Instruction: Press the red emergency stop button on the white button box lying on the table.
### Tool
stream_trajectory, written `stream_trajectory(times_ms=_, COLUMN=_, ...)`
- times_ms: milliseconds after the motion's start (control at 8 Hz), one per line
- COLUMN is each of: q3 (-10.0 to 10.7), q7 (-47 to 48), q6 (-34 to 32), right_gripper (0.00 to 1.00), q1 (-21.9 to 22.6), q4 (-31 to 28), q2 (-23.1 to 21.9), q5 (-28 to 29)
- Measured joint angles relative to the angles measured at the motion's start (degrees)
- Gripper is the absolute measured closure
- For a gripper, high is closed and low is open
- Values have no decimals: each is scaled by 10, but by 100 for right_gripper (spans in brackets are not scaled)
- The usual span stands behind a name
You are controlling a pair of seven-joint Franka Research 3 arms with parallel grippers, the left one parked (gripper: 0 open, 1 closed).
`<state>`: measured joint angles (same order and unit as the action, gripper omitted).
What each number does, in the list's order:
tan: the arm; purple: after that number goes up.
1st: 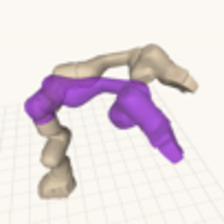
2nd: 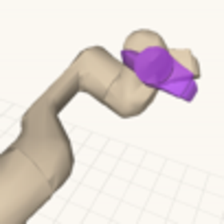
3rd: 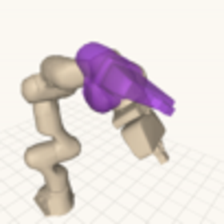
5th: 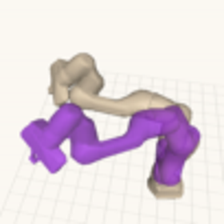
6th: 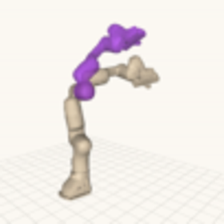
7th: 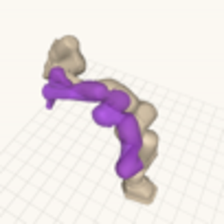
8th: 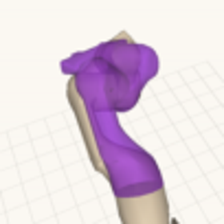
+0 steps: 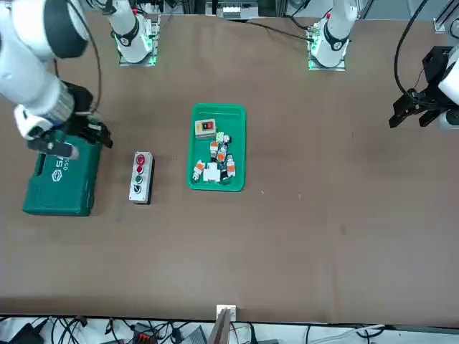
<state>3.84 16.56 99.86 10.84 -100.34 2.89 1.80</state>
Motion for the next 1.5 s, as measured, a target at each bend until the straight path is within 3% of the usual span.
stream_trajectory(times_ms=125, q3=1, q7=-11, q6=-40, right_gripper=1, q1=-17, q4=28, q2=2, q5=-2)
stream_trajectory(times_ms=375, q3=5, q7=-63, q6=-97, right_gripper=0, q1=-51, q4=92, q2=5, q5=-10)
stream_trajectory(times_ms=750, q3=5, q7=-123, q6=-157, right_gripper=0, q1=-58, q4=164, q2=4, q5=-2)
stream_trajectory(times_ms=1500, q3=5, q7=-142, q6=-143, right_gripper=0, q1=-64, q4=120, q2=-20, q5=1)
